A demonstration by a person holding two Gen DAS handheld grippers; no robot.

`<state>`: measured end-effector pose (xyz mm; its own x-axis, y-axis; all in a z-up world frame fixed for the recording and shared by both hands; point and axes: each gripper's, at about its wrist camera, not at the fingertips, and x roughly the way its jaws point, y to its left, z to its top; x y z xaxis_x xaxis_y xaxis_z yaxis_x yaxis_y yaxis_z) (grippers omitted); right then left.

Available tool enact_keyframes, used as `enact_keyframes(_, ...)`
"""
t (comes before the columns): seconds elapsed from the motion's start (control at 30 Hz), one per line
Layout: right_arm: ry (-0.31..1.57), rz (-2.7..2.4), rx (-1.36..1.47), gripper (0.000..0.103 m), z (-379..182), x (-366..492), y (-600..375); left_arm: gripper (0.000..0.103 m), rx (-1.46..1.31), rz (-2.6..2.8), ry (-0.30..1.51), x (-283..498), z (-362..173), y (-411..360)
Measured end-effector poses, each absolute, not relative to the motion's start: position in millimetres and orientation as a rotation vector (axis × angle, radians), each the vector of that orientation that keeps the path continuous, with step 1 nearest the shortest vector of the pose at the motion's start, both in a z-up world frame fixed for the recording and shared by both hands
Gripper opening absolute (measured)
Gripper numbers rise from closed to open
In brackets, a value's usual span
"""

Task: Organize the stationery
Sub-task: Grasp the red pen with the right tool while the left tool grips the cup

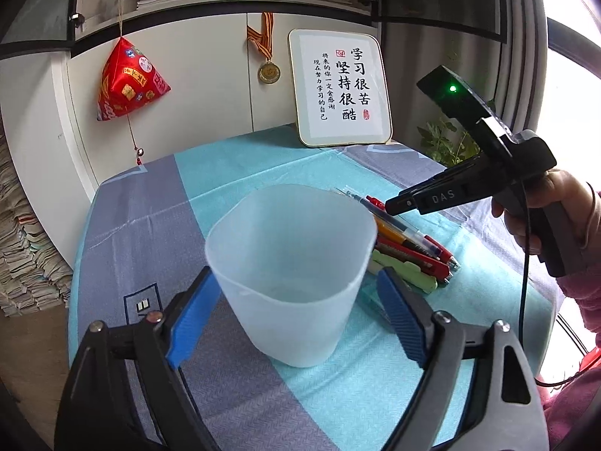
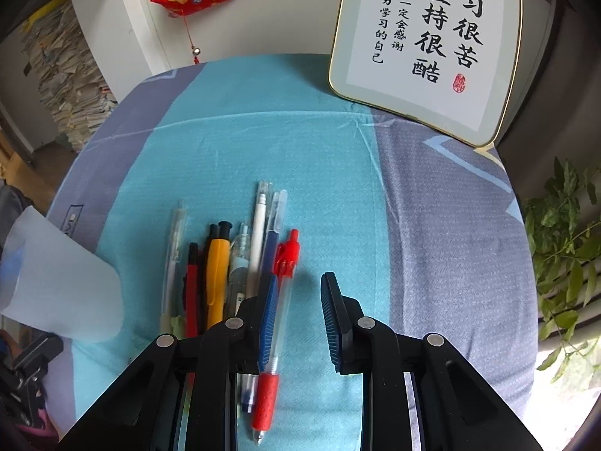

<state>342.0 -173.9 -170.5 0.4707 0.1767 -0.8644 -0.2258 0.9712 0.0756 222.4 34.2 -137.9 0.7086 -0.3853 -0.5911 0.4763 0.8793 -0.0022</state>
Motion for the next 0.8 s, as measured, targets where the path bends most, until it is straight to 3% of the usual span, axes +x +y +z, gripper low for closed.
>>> enact_keyframes(0.23, 1.07, 0.272, -0.079, 0.025, -175, 348, -167, 0.085, 0.141, -0.444, 0.598, 228, -142, 36)
enact_keyframes(0.37, 1.077, 0.265, -0.133, 0.025, -177, 358, -157, 0.073, 0.13, -0.457, 0.603, 232, -146, 36)
enact_keyframes(0.5, 1.09, 0.268, -0.124, 0.025, -176, 368, -158, 0.073, 0.107, -0.459, 0.606, 234, -145, 40)
enact_keyframes(0.53, 1.091, 0.264, -0.129, 0.017, -176, 369, -157, 0.073, 0.106, -0.458, 0.606, 234, -145, 40)
enact_keyframes(0.57, 1.097, 0.266, -0.127, 0.016, -176, 368, -156, 0.073, 0.108, -0.457, 0.606, 234, -145, 39)
enact_keyframes(0.8, 0.99, 0.233, -0.034, 0.015, -132, 342, -170, 0.073, 0.135, -0.411, 0.593, 236, -144, 35)
